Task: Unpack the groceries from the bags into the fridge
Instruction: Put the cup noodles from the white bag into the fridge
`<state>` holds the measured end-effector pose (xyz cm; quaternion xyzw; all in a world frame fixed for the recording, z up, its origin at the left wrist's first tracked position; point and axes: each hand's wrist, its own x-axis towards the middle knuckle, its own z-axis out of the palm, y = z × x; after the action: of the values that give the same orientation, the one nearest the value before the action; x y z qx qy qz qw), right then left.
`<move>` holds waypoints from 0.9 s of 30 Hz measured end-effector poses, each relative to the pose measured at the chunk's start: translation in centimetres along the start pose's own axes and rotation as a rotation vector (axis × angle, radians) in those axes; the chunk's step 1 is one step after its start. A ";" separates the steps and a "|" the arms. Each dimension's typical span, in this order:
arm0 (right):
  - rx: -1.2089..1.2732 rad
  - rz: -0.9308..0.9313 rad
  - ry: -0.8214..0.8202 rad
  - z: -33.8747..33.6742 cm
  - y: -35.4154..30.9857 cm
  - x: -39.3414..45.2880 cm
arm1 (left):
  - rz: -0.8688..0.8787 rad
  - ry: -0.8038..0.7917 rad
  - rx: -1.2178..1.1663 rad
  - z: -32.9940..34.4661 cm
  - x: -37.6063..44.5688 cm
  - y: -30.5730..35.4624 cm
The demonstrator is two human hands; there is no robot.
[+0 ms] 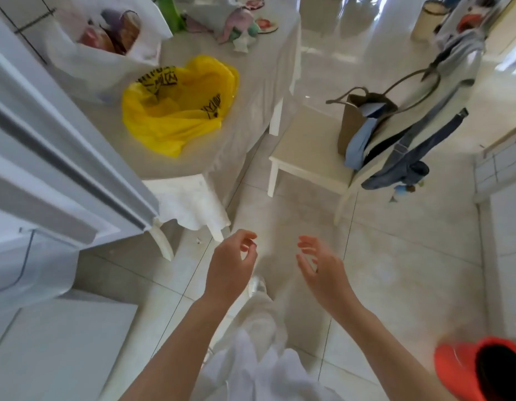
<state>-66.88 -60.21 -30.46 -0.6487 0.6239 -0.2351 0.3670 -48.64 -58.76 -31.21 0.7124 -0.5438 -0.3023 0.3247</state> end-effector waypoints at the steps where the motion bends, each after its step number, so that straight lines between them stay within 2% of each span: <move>1: -0.006 -0.022 -0.007 -0.1 -0.6 2.0 | -0.004 0.009 -0.001 -0.1 1.9 0.1; 15: -0.025 -0.276 -0.172 1.4 -8.9 27.4 | -0.134 0.183 0.003 -3.0 22.5 0.7; 22: -0.045 -0.350 -0.323 2.6 -10.8 38.1 | -0.277 0.337 -0.031 -3.8 30.0 0.7; 27: -0.079 -0.473 -0.442 2.2 -12.3 46.2 | -0.354 0.499 -0.012 -4.1 36.0 1.5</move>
<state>-52.25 -105.73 -29.47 -0.8247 0.3697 -0.1432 0.4033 -38.15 -93.43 -30.29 0.8464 -0.3129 -0.1731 0.3945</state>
